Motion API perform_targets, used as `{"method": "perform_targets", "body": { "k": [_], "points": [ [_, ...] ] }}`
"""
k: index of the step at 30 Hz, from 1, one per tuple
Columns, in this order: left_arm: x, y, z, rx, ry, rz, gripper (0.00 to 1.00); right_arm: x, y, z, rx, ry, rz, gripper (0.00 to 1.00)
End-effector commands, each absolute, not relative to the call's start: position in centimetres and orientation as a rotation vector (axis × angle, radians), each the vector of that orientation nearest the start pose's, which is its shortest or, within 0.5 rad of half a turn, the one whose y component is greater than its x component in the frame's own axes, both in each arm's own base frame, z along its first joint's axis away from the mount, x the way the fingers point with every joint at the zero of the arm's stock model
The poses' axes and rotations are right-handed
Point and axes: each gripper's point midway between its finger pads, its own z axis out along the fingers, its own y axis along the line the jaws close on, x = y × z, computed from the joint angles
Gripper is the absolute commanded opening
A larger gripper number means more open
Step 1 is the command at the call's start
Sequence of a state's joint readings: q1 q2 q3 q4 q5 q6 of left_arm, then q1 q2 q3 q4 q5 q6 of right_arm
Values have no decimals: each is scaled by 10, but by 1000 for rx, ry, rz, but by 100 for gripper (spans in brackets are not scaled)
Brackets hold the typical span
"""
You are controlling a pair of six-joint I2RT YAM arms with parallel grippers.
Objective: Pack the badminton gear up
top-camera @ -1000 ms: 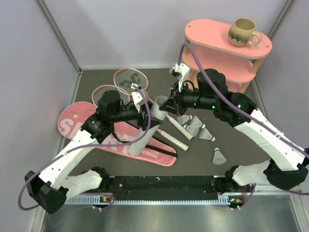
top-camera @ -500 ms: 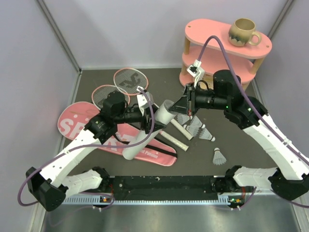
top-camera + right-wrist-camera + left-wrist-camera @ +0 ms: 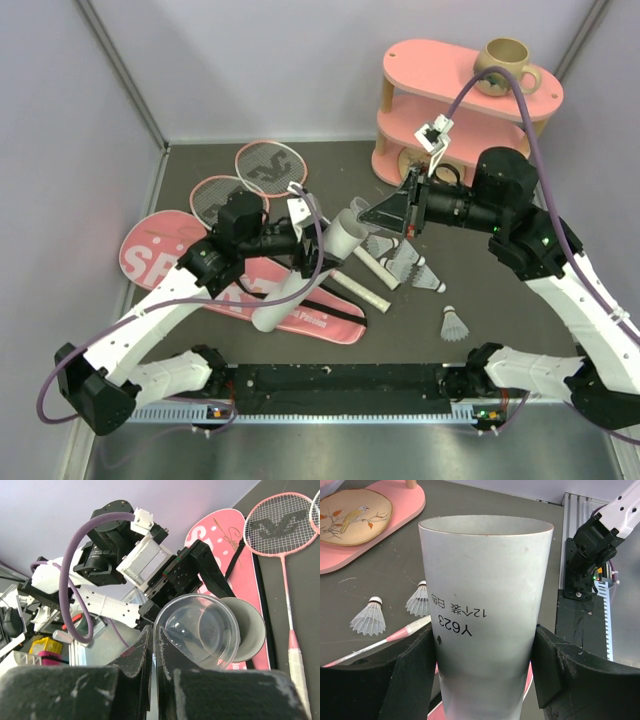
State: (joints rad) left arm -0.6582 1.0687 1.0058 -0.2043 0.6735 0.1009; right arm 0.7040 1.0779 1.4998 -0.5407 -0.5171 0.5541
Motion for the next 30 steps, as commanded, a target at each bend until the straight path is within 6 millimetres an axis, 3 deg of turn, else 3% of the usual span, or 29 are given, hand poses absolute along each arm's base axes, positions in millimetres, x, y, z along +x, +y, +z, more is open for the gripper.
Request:
{"method": "perform_targets", "body": {
  "k": [1,8,13,30],
  "points": [
    [192,-286,289,1166,1516,-993,12,166,279,456,-557,1735,1384,0],
    [189,-283,295,1156,1487,-972,13,164,279,448,-599,1751,1436,0],
    [188,-283,299,1150,1472,-977,13,165,289,428,-610,1783,1466,0],
    [187,-283,303,1135,1452,-980,13,175,306,393,-576,1880,1395,0]
  ]
}}
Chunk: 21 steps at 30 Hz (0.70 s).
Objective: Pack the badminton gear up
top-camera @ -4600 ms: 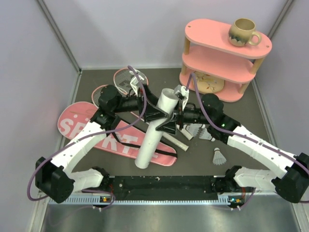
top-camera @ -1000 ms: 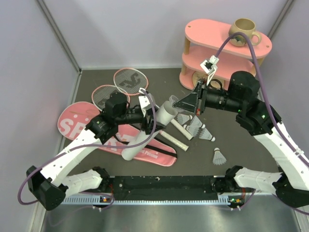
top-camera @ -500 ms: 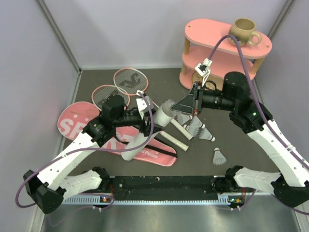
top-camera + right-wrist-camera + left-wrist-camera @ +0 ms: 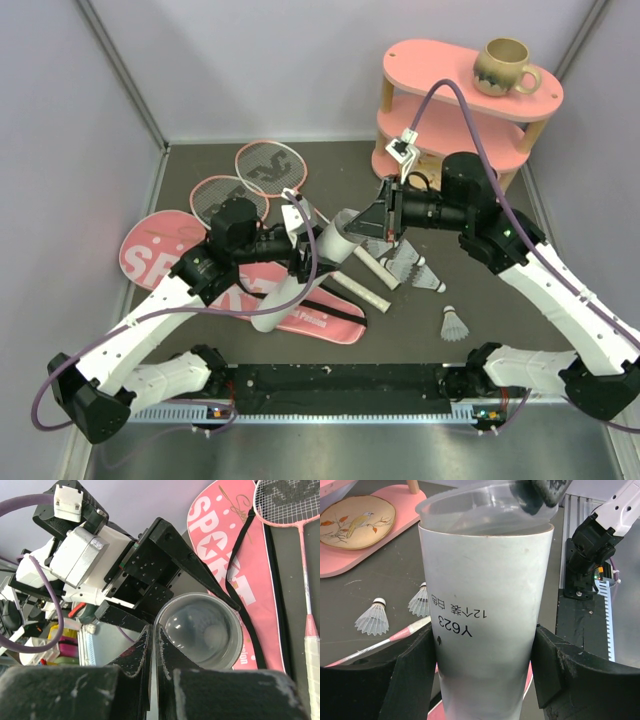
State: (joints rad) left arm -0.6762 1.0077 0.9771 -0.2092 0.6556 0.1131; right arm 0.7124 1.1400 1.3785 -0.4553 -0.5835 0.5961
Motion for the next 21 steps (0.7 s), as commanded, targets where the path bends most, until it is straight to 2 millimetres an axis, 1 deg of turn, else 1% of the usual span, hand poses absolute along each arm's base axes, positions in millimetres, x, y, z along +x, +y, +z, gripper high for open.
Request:
{"method": "perform_targets", "body": {
  "k": [1,5,7,11,13,15,19,21],
  "points": [
    [187,-283,304,1134,1450,-982,12,175,307,392,-579,1882,1394,0],
    [188,-283,304,1129,1452,-980,12,175,311,388,-561,1904,1390,0],
    [187,-283,304,1128,1449,-977,12,172,313,386,-565,1913,1400,0],
    [187,-283,306,1122,1441,-985,12,173,314,378,-502,1949,1426,0],
    [185,-284,307,1120,1433,-993,12,171,318,378,-433,1958,1498,0],
    [185,-285,310,1113,1415,-1001,12,171,321,377,-391,1911,1565,0],
    [182,-285,310,1119,1399,-1010,12,171,328,360,-354,1989,1609,0],
    [181,-285,310,1122,1399,-1012,12,171,328,350,-338,2033,1600,0]
  ]
}}
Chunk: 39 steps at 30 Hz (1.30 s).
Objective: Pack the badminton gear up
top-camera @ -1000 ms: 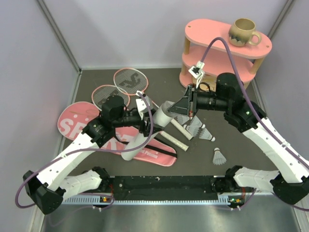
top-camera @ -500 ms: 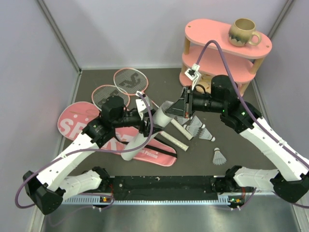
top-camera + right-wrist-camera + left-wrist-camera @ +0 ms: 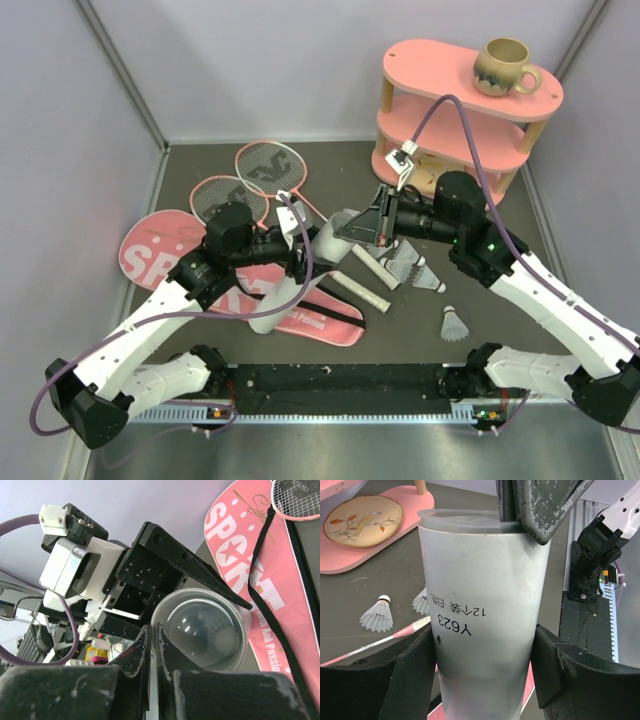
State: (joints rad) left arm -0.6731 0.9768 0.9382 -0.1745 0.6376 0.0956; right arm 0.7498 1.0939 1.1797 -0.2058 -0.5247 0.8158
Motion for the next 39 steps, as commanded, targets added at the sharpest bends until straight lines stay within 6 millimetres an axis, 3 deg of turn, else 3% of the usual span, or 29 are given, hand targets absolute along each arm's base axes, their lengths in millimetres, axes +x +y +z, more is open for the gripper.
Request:
{"method": "perform_targets", "body": {
  "k": [1,3,4,9,13,16,17,19,20,21,22,23,25,26,28,30,31,32,33,34,35,36,37,38,39],
  "points": [
    [181,-286,309,1126,1399,-1015,12,170,328,345,-337,2062,1588,0],
    [180,-286,309,1132,1395,-1014,12,166,331,344,-389,2090,1599,0],
    [180,-286,308,1137,1395,-1015,12,167,333,332,-415,2142,1583,3],
    [173,-288,305,1180,1387,-1030,12,157,334,320,-552,2203,1601,27],
    [168,-290,305,1197,1376,-1048,12,152,336,311,-605,2221,1625,34],
    [173,-289,305,1178,1390,-1021,12,157,327,335,-635,2114,1584,40],
    [176,-288,304,1163,1405,-1013,11,161,316,361,-623,2022,1558,48],
    [189,-287,309,1071,1463,-987,9,170,300,391,-625,1888,1475,55],
    [194,-287,312,1018,1490,-979,9,179,286,410,-601,1811,1416,68],
    [201,-287,314,953,1520,-983,7,172,271,430,-607,1717,1368,75],
    [215,-282,324,870,1548,-933,6,184,260,437,-595,1655,1246,80],
    [220,-280,330,822,1577,-923,4,186,251,442,-583,1619,1182,87],
    [237,-272,343,658,1691,-906,2,189,231,451,-564,1541,1044,92],
    [254,-260,348,528,1737,-841,1,192,229,440,-567,1552,1017,94],
    [270,-244,359,282,1808,-883,4,193,227,434,-570,1520,994,96],
    [279,-237,363,48,1860,-1030,7,194,237,405,-633,1537,1017,98],
    [293,-221,355,-59,1882,-1074,6,197,243,384,-679,1526,1006,99],
    [287,-229,367,-121,1883,-1283,6,199,245,373,-706,1518,971,99],
    [294,-229,353,-172,1932,-1369,6,205,246,361,-716,1521,912,99],
    [307,-217,350,-245,1930,-1417,3,215,248,341,-723,1533,801,99],
    [312,-216,356,-322,1919,-1529,1,217,251,333,-743,1542,768,99],
    [314,-213,339,-361,1975,-1619,0,215,254,328,-767,1540,754,99],
    [316,-212,338,-379,1970,-1680,0,215,258,320,-764,1558,762,99],
    [315,-212,338,-461,1982,-1790,0,214,261,325,-755,1532,786,99],
    [316,-208,332,-425,1956,-1861,0,212,262,325,-772,1514,793,99]
  ]
}}
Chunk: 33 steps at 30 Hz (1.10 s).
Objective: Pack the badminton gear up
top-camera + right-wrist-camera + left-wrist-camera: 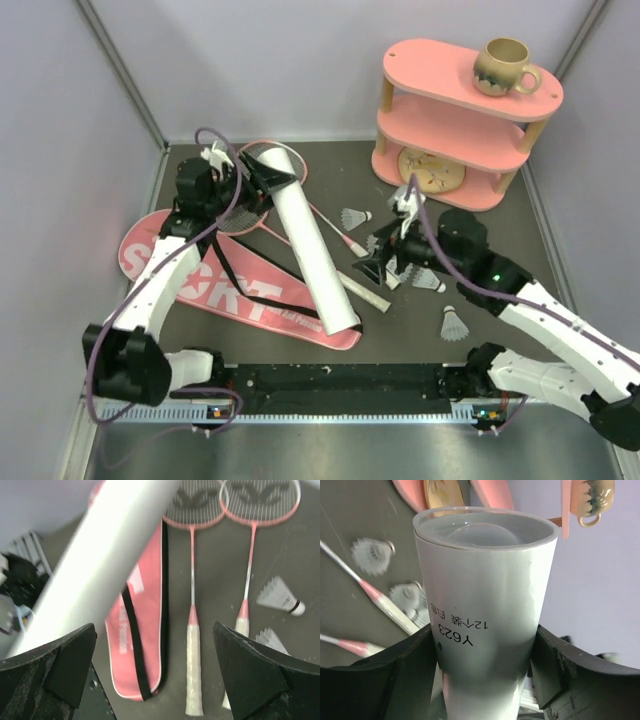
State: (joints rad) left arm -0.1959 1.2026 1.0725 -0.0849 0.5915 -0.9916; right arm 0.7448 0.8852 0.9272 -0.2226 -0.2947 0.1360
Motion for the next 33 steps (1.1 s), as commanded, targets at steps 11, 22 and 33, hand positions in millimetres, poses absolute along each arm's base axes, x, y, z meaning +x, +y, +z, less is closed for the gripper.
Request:
{"method": "perform_targets", "body": {
  "k": [11,22,33],
  "points": [
    [306,-176,316,-590,1860,-2099,0,180,276,281,-1061,1079,587,99],
    [306,-146,268,-1138,1732,-2018,0,119,339,350,-881,715,542,99],
    [303,-128,256,-1358,1643,-1849,0,117,339,411,-564,662,669,98]
  ]
}}
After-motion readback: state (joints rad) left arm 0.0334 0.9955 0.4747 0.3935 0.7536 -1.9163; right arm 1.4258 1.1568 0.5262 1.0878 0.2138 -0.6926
